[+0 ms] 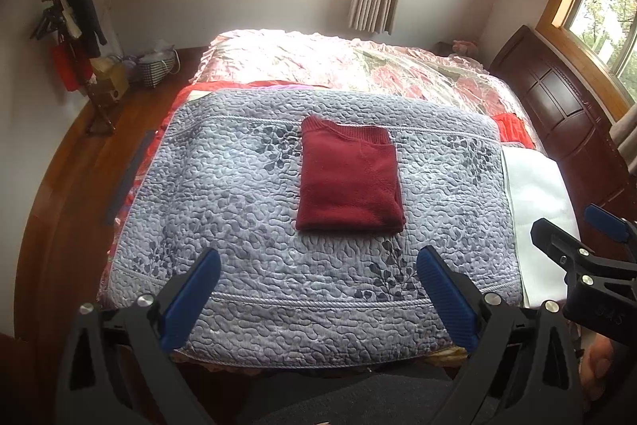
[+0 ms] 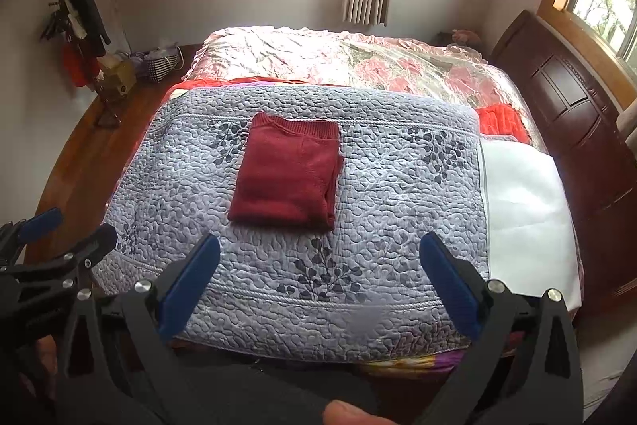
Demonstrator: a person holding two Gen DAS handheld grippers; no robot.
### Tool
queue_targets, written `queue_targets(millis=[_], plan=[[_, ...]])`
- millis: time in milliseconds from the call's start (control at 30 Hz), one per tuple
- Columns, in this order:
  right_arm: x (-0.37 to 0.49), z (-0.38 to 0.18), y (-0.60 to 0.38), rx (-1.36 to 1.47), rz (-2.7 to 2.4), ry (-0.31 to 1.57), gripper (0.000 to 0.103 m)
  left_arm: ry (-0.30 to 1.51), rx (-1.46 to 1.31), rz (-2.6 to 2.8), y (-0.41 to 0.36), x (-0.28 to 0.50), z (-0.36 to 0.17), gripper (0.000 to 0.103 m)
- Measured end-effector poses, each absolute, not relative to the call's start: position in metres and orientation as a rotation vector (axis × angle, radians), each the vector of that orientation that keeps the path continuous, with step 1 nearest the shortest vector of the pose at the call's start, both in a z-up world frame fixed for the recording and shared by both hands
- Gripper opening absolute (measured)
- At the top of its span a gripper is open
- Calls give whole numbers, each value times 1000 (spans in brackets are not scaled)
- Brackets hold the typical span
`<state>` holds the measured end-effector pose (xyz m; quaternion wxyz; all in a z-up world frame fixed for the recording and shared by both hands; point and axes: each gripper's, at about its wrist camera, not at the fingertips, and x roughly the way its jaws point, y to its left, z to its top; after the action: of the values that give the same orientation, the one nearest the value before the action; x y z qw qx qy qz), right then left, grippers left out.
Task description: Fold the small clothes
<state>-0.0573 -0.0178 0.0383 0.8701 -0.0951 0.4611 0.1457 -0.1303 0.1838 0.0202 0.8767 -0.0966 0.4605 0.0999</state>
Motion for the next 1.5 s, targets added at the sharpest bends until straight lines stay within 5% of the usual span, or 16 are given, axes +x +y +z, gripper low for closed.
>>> queue_targets(millis=[1500], plan=[[-29, 32, -5, -207, 289, 955, 100, 968, -202, 176, 192, -94, 19, 99]])
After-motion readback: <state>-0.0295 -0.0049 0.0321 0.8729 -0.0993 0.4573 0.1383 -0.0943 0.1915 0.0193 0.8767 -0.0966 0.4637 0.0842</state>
